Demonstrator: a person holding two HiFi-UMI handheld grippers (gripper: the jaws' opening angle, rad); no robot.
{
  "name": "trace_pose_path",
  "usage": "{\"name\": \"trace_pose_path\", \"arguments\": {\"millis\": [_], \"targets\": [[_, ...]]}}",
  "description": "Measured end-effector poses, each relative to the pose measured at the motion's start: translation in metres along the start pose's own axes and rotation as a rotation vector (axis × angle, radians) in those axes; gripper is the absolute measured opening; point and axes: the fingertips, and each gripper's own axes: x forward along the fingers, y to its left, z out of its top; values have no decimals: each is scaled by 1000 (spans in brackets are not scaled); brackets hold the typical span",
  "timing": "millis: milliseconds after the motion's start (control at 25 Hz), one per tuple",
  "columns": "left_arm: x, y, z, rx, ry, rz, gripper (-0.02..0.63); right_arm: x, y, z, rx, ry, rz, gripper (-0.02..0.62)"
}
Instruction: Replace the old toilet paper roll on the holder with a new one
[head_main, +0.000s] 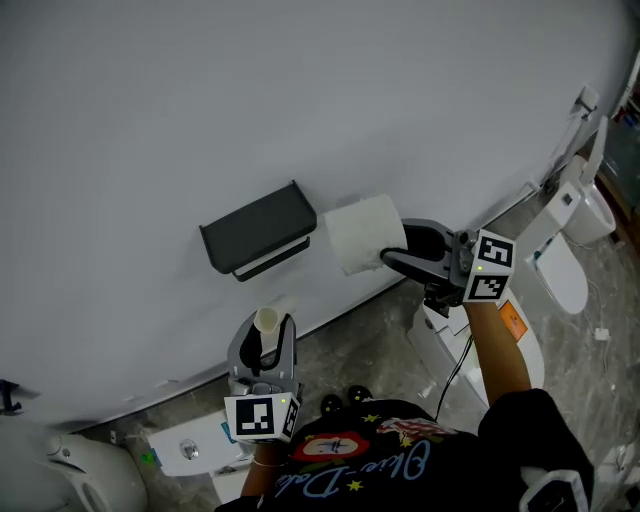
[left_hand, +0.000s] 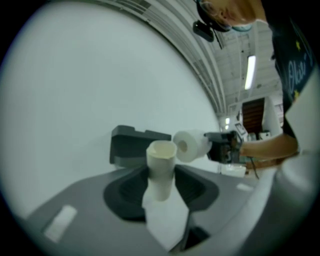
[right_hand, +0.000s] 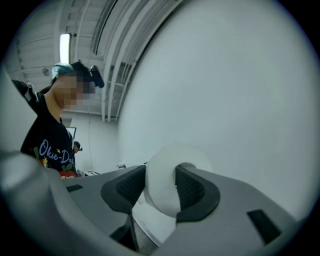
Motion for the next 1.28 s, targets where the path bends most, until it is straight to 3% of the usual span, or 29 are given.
{"name": "trace_pose_path", "arguments": {"millis": [200, 400, 680, 880, 1280], "targets": [[-4, -4, -1, 3, 5, -8, 164, 5, -36, -43, 167, -67, -56, 193], [-16, 4, -3, -2, 9, 18, 164, 33, -48, -52, 258, -110, -15, 193], [-18, 9, -9, -5, 26, 52, 164, 72, -28, -65, 272, -26, 103, 193], [-36, 34, -17, -15, 21, 52, 164, 128, 7, -83, 274, 12, 161, 192], [-18, 10, -10, -17, 30, 51, 164, 133, 15, -82, 271, 14, 215, 193]]}}
